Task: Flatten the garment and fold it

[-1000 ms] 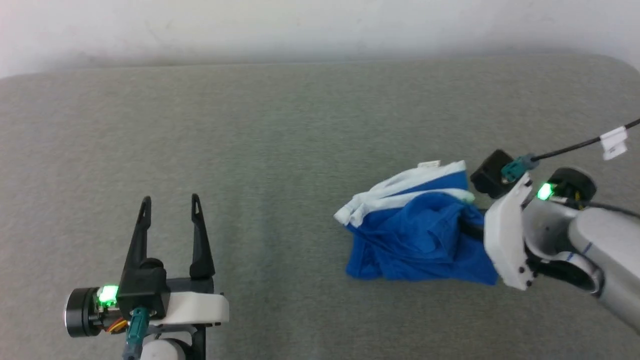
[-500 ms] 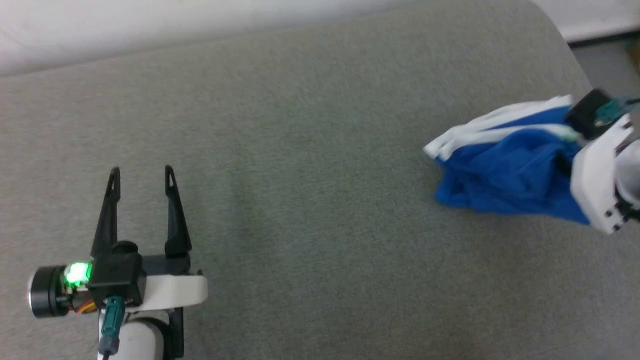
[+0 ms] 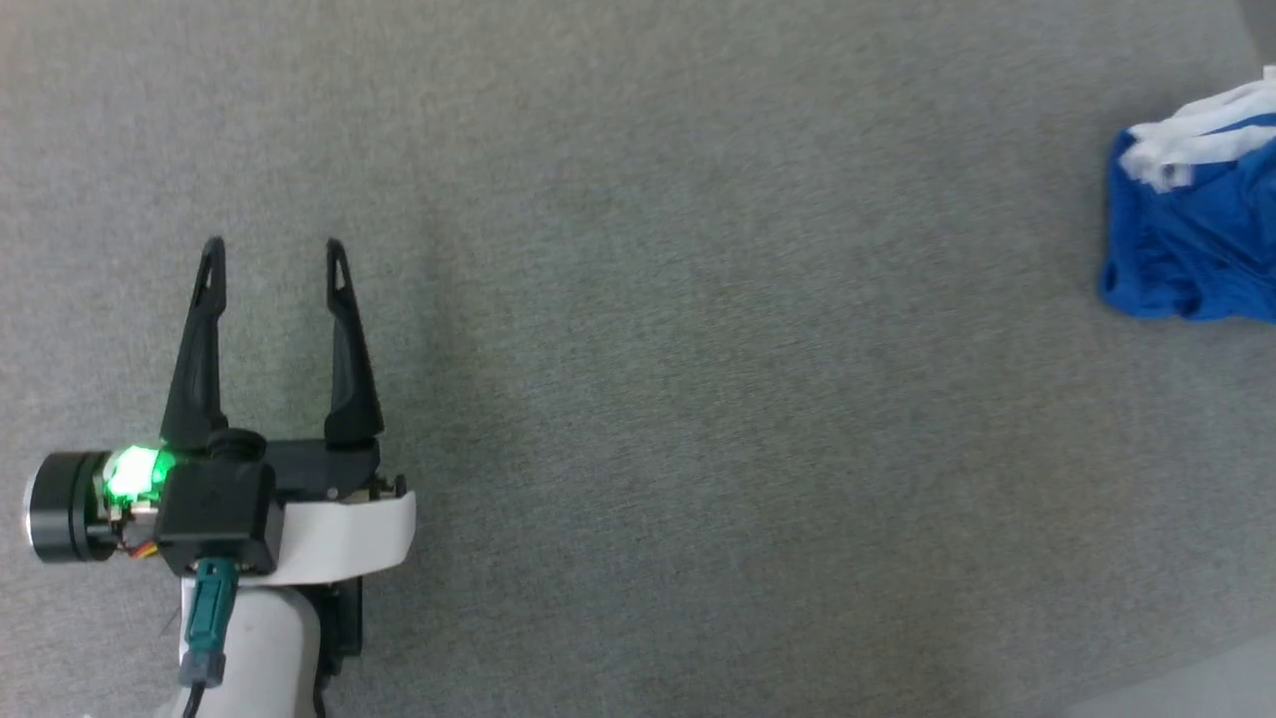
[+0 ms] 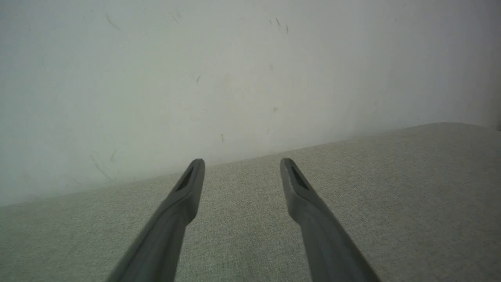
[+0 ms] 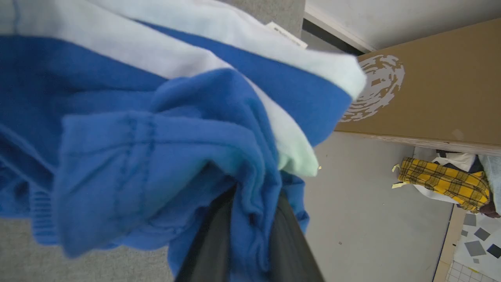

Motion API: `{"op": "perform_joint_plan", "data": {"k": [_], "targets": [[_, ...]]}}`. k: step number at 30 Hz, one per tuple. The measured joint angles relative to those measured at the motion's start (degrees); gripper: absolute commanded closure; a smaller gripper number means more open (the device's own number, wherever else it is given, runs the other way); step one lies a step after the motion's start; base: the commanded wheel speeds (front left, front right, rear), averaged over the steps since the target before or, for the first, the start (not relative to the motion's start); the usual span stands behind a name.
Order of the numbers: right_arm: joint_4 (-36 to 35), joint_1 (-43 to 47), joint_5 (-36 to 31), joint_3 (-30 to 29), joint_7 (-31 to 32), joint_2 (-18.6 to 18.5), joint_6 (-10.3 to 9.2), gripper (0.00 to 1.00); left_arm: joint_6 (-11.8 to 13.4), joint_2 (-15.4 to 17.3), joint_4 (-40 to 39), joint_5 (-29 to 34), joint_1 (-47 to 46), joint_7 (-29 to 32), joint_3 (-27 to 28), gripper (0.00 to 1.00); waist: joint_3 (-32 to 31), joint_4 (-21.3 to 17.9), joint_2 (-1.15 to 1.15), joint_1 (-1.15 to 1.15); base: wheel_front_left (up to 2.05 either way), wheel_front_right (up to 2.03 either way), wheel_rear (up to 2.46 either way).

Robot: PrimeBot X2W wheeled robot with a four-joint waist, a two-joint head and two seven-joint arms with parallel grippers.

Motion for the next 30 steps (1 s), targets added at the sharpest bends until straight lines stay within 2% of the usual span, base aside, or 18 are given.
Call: {"op": "perform_joint_plan", "data": {"k": [6,7,8,15,18,21,23,24,27,30], "targets": [[5.7,0.1,-0.6,0.1,-1.2,3.6,-0.01,1.00,0.8,0.0,0.1,-0.1,-0.4,0.0,-0.9,0.00,1.4,1.6,0.00,0.00,0.00,0.00,0.00],[6.5,0.1,-1.0,0.2,-1.6,3.8,-0.01,0.31,1.0,0.0,0.3,-0.1,-0.4,0.0,-0.9,0.00,1.1,1.8,0.00,0.00,0.00,0.00,0.00],[7.5,0.1,-1.2,0.0,-2.2,4.1,0.00,0.00,1.4,-0.1,0.5,-0.1,-0.4,0.0,-1.0,0.00,0.7,1.9,0.00,-0.01,0.00,0.00,0.00],[9.7,-0.5,-5.2,0.4,-6.2,3.1,0.00,0.00,2.4,-1.0,1.8,-1.3,2.0,0.0,-1.1,0.00,-4.3,2.6,0.00,-0.02,0.00,0.00,0.00],[9.5,-1.9,-7.1,-0.8,-10.2,1.3,0.01,0.00,2.7,-1.4,2.3,-1.7,3.6,0.0,-1.0,0.00,-7.2,2.7,0.00,-0.03,0.00,0.00,0.00],[9.4,-3.2,-8.9,-4.0,-16.8,0.5,0.00,0.00,2.8,-1.8,2.7,-2.4,4.9,0.0,-0.7,0.00,-10.1,3.0,0.00,-0.03,0.00,0.00,0.00],[9.3,-3.5,-9.5,-5.5,-19.2,0.8,0.00,0.00,2.8,-2.0,2.9,-2.7,5.3,0.0,-0.5,0.00,-11.0,3.1,0.00,-0.03,0.00,0.00,0.00],[9.0,-3.7,-11.2,-8.2,-23.8,2.3,0.00,0.00,2.8,-2.2,3.4,-3.0,6.4,0.0,0.0,0.00,-12.7,3.4,0.00,-0.03,0.00,0.00,0.00],[8.2,-3.7,-14.7,-12.4,-29.9,4.9,0.00,0.00,2.8,-2.5,3.8,-3.1,7.4,0.0,0.9,0.00,-15.0,4.1,0.00,-0.03,0.00,0.00,0.00],[6.8,-3.1,-18.1,-18.2,-33.1,7.3,0.00,0.00,2.5,-2.8,3.9,-3.2,7.4,0.0,1.6,0.00,-16.8,5.1,0.00,-0.03,0.00,0.00,0.00]]}}
